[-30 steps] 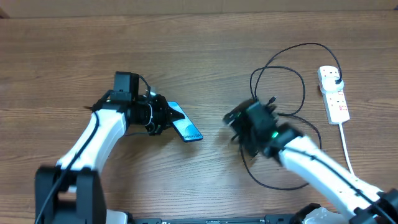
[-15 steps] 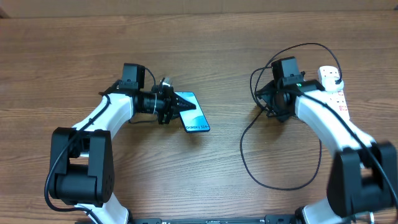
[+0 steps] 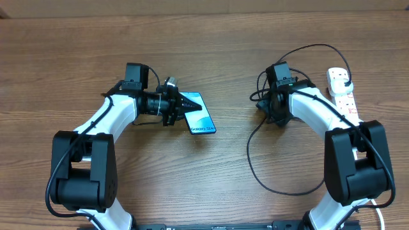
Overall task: Plug charger to phone and switch on socket
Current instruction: 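Grasp the black cable's USB-C end with the right gripper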
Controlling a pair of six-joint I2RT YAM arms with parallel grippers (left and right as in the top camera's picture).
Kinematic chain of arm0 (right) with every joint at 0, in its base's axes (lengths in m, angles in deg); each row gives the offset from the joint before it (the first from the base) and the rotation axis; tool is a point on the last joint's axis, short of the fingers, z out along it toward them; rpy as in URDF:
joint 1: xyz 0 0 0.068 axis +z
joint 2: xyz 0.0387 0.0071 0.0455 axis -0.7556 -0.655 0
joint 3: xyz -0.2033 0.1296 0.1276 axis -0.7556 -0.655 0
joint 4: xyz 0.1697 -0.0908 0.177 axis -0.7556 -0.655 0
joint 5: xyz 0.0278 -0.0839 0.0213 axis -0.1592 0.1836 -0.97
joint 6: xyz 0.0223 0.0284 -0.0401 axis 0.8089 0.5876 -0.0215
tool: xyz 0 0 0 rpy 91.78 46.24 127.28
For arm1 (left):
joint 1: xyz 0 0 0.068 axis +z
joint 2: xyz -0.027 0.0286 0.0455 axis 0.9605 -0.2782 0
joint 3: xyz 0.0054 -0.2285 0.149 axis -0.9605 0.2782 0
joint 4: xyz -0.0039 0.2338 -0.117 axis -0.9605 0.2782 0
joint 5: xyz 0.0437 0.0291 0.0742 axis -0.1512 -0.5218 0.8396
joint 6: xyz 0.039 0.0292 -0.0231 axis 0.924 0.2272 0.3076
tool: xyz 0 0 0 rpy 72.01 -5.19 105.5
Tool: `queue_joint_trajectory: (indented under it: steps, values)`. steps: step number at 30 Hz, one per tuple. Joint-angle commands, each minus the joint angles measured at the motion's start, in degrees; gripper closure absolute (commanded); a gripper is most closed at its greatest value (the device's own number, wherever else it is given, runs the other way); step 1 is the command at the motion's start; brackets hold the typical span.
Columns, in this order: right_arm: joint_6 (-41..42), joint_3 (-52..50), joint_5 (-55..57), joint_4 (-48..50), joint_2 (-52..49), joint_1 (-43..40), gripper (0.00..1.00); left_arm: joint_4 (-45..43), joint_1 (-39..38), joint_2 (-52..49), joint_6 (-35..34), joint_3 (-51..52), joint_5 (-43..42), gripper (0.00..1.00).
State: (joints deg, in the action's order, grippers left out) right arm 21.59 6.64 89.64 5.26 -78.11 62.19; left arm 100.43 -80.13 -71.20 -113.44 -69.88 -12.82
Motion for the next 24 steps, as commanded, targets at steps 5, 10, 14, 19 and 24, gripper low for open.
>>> queue_joint_trajectory:
  steps: [5,10,14,19,24]
  values:
    - [-0.48,1.51,-2.25,0.61,0.48,1.31,0.40,-0.07,0.22,0.13,1.25,-1.44,-1.44,0.96]
    - [1.22,1.11,-0.46,0.22,0.48,2.67,0.42,-0.07,0.22,0.13,1.27,-1.44,-1.36,0.96]
    - [3.10,1.09,0.24,0.00,0.48,3.61,0.60,-0.07,0.22,0.13,1.29,-1.44,-1.36,0.96]
    - [3.06,1.09,0.13,-1.18,0.48,3.74,0.89,-0.07,0.22,0.13,1.29,-1.44,-1.38,0.96]
    - [-0.24,1.33,-5.68,-4.11,0.66,4.09,0.96,-0.57,0.90,0.13,4.31,-1.44,-1.38,0.96]
